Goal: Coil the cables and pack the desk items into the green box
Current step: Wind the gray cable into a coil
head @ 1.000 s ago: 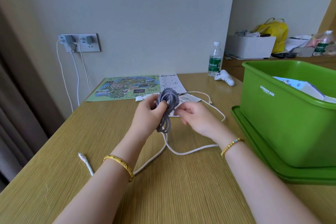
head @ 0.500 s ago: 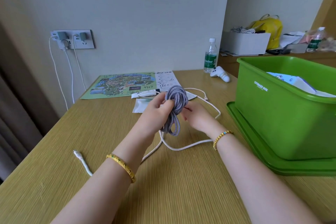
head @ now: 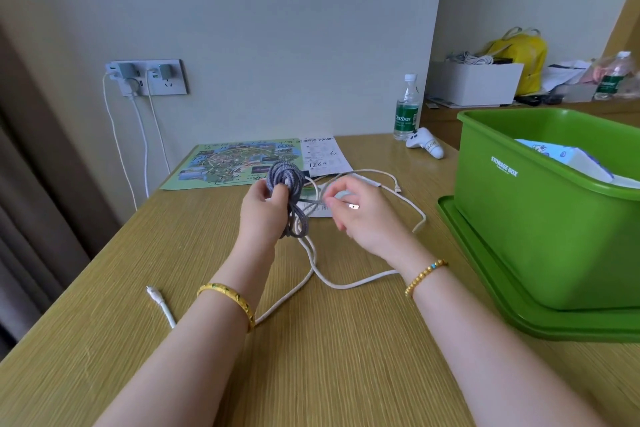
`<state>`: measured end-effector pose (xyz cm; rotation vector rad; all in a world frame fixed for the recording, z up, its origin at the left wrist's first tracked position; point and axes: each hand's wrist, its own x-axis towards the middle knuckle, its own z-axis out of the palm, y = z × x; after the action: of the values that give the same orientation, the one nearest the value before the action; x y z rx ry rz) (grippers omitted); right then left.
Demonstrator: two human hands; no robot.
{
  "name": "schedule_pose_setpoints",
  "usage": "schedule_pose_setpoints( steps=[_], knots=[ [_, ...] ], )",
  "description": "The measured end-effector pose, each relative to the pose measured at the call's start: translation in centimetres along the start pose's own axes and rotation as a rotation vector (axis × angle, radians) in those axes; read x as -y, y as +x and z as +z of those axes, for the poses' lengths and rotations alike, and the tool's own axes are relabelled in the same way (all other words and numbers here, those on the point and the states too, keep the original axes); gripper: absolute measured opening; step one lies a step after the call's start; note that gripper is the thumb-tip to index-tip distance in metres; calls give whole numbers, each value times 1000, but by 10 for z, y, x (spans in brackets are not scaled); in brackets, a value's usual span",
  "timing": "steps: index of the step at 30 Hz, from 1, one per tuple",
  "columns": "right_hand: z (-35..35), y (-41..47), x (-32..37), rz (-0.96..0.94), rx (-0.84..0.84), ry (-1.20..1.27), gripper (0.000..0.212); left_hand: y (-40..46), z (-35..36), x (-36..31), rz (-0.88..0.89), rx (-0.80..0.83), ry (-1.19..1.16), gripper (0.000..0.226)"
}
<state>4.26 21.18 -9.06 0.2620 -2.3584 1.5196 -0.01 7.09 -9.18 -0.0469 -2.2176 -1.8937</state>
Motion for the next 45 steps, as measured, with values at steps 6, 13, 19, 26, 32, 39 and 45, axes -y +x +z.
schedule_pose_setpoints(
  steps=[6, 13, 19, 26, 32, 39, 45],
  knots=[
    [3, -6, 6, 10, 159, 147, 14, 1, -1, 4, 70, 43, 178, 18],
    [1, -4, 6, 60, 62, 169, 17, -9, 5, -10, -34, 256, 175, 30],
    [-4, -3, 5, 106, 28, 88, 21, -17, 8, -8, 40, 317, 112, 18],
    [-10, -1, -3, 219, -15, -70, 35, -24, 14, -5, 297, 327, 233, 19],
    [-16, -3, -3, 326, 57, -46, 30, -28, 13, -2, 381, 356, 235, 25],
    [-16, -4, -2, 392, 116, -48, 29, -29, 14, -4, 210, 442, 110, 16],
    [-15, -3, 1, 386, 103, 4, 28, -30, 19, -4, 256, 364, 50, 9]
  ],
)
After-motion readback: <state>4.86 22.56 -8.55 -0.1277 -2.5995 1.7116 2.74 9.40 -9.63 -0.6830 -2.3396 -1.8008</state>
